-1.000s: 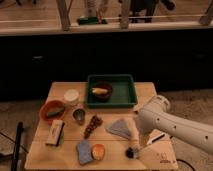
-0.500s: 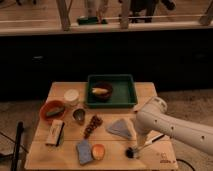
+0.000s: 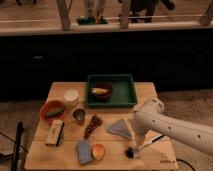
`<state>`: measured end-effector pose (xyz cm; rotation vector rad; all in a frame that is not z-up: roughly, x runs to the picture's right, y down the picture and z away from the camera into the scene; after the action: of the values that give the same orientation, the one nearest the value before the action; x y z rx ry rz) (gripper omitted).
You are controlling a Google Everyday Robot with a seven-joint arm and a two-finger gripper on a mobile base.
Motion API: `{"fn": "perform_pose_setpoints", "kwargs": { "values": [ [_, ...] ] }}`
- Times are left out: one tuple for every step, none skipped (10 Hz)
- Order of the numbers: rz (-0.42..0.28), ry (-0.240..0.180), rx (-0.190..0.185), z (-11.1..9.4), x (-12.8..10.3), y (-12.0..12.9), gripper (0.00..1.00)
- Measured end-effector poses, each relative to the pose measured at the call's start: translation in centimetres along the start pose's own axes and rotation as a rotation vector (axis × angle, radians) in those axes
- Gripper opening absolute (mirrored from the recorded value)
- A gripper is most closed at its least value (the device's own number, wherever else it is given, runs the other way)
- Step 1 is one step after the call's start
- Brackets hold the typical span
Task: Place towel in paper cup
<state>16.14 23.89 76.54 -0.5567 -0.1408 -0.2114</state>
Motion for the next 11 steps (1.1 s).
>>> {"fn": "perform_pose_setpoints", "kwargs": {
  "values": [
    [-0.01,-0.003,0.001,0.1,-0.2,-0.1,0.8],
    [-0.014,-0.008,0.005,0.2,-0.3,-0.2,0.8],
    [-0.012,-0.013,0.013,-0.1,-0.4,-0.5,0.8],
    [-0.013,-0.018,0.016,-0.3,-0.7,-0.7,0.8],
    [-0.018,-0.022,0.019,-0.3,-1.0,-1.1,0.8],
    [-0.023,-0.028,0.02,-0.2,-1.5,-1.6,0.8],
    [-0.024,-0.031,0.018,0.0,-1.6,-1.9,0.8],
    [-0.026,-0.031,0.013,0.2,-1.7,-2.2,0.8],
    [-0.031,-0.035,0.009,0.6,-2.1,-2.7,0.8],
    [-0.03,-0.035,0.007,1.0,-2.0,-2.9,0.8],
    [-0.026,-0.035,-0.003,1.5,-1.9,-2.9,0.8]
  ]
}}
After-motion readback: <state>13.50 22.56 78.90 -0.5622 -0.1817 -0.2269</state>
